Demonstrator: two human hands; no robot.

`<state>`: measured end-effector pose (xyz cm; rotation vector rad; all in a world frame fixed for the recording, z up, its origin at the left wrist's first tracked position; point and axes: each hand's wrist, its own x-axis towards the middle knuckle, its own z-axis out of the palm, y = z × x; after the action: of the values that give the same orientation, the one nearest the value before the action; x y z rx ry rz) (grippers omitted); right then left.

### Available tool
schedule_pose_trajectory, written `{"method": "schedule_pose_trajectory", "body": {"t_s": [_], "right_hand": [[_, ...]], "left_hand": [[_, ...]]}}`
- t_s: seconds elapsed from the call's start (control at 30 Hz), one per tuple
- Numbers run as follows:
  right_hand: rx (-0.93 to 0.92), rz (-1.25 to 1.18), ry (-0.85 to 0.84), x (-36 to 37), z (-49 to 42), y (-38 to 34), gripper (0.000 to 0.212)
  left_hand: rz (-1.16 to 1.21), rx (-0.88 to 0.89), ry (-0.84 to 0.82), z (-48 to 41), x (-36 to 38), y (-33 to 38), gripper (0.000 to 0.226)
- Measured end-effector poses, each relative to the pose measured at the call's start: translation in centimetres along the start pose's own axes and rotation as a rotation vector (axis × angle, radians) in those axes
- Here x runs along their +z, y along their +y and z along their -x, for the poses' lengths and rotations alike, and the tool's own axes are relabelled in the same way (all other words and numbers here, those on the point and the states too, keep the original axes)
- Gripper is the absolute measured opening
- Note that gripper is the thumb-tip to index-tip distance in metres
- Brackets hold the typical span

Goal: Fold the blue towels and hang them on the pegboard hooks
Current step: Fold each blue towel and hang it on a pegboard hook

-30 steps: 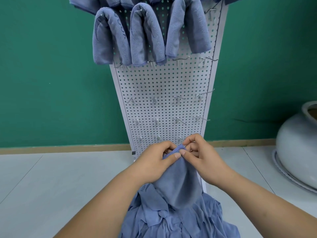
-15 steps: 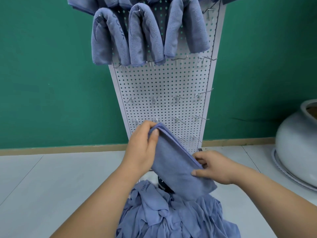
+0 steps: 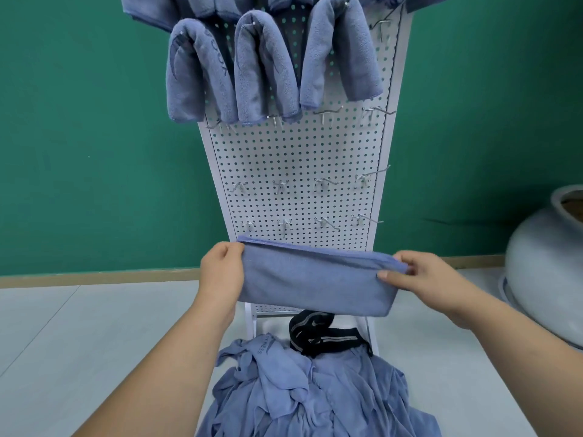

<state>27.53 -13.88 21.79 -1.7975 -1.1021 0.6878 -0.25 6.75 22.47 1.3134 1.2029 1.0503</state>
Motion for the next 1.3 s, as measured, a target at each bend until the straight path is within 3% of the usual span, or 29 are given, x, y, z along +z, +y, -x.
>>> {"method": "schedule_pose_trajectory", "body": {"t_s": [0.1, 0.17, 0.3, 0.37, 0.47, 0.53, 0.6, 0.7, 0.83, 0.97, 1.03, 1.1, 1.2, 1.3], "right_hand": [[0.009, -0.322, 0.101, 0.1, -0.3, -1.1, 0.018], [-0.015, -0.409, 0.199, 0.3, -0.5, -1.8, 0.021], [-0.057, -0.385, 0.349, 0.9, -1.0, -2.3, 0.018], [0.006, -0.304, 0.416, 1.1, -1.3, -1.5, 0.018], [0.159, -0.211, 0.440, 1.2, -1.5, 0.2, 0.041], [0.168, -0.187, 0.402, 1.1, -1.4, 0.9, 0.050], [0.110, -0.170, 0.388, 0.9, -1.0, 0.6, 0.044], [0.002, -0.185, 0.424, 0.3, -0.8, -0.1, 0.027], [-0.040, -0.191, 0.404, -0.2, -0.7, -0.5, 0.023], [-0.102, -0.024, 0.285, -0.8, 0.0, -0.6, 0.026], [-0.146, 0.242, 0.245, -1.3, 0.0, -0.1, 0.044], [-0.204, 0.494, 0.218, -1.5, -0.1, 0.5, 0.048], [-0.268, 0.624, 0.205, -1.5, 0.1, 0.7, 0.031], [-0.213, 0.630, 0.224, -1.5, 0.1, 0.3, 0.016]], "left_hand": [[0.176, -0.071, -0.018, 0.3, 0.0, 0.7, 0.014], [0.201, -0.043, -0.015, 0.4, 0.4, 0.7, 0.016], [0.047, 0.046, 0.050, 0.1, 1.0, -0.2, 0.036], [-0.048, 0.025, 0.049, -0.2, 1.1, -1.1, 0.034], [-0.100, -0.094, 0.002, -0.7, 1.0, -2.2, 0.018], [-0.095, -0.167, -0.060, -0.7, 0.9, -2.4, 0.027], [-0.093, -0.169, -0.111, -0.7, 0.9, -2.4, 0.037], [-0.054, -0.069, -0.121, -0.4, 0.7, -1.9, 0.034], [-0.062, 0.029, -0.146, -0.4, 0.5, -1.4, 0.031], [-0.073, 0.069, -0.303, -0.2, 0.0, -1.1, 0.022], [-0.242, 0.164, -0.431, -0.2, -0.4, -1.4, 0.037], [-0.501, 0.301, -0.477, -0.4, -0.5, -1.8, 0.044], [-0.689, 0.443, -0.413, -0.4, -0.3, -1.7, 0.030], [-0.606, 0.390, -0.340, -0.6, -0.4, -1.5, 0.009]]}}
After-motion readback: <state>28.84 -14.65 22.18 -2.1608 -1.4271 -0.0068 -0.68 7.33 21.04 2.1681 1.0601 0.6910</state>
